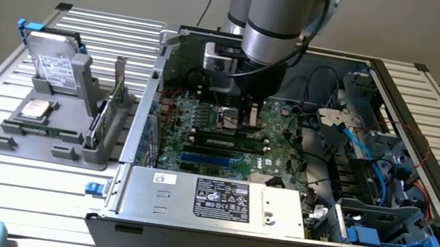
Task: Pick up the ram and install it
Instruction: 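Press down the ram until it locks into place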
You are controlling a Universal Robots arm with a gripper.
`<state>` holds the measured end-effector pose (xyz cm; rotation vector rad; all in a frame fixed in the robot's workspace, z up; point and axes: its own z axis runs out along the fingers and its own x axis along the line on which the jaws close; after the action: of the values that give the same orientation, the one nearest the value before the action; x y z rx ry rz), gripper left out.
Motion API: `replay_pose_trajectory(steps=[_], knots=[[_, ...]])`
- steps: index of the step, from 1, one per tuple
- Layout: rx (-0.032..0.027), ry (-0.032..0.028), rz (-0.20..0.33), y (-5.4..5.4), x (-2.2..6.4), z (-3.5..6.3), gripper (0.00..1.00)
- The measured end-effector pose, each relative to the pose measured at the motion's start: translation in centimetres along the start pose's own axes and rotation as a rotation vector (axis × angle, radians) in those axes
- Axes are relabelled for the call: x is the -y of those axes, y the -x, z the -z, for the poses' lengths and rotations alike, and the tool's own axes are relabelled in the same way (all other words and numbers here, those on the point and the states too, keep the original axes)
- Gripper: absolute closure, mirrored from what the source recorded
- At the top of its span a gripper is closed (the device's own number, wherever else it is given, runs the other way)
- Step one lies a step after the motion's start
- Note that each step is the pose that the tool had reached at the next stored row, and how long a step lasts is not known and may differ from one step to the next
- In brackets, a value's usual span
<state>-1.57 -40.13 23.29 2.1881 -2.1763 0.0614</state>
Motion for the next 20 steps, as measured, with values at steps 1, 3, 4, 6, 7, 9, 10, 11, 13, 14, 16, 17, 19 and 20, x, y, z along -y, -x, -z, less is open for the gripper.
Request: replay_pose_trajectory(steps=[1,3,4,6,7,9,10,11,13,14,16,17,19,20], knots=[[0.0,0.0001,0.0,0.0,-0.26,0.0,0.89],[0.0001,0.0,-0.001,0.0,-0.84,-0.01,0.89],[0.0002,0.0,-0.001,0.0,-1.2,-0.01,0.89],[0.0005,0.0,-0.001,0.0,-1.96,-0.02,0.89],[0.0006,0.0,-0.001,0.0,-2.35,-0.03,0.89],[0.0006,-0.0018,-0.001,0.0,-2.79,-0.03,0.89],[0.0007,-0.0029,-0.001,0.0,-2.83,-0.04,0.89],[0.0006,-0.004,-0.001,0.0,-2.85,-0.03,0.89],[0.0007,-0.0056,-0.001,0.1,-2.89,-0.04,0.89],[0.0007,-0.0061,-0.001,0.1,-2.9,-0.04,0.89],[0.0006,-0.0064,-0.001,0.1,-2.93,-0.07,0.89],[0.0006,-0.0065,-0.001,0.2,-2.95,-0.09,0.89],[0.0006,-0.0066,-0.001,0.2,-2.97,-0.12,0.89],[0.0004,-0.0065,-0.001,0.2,-2.97,-0.13,0.89]])
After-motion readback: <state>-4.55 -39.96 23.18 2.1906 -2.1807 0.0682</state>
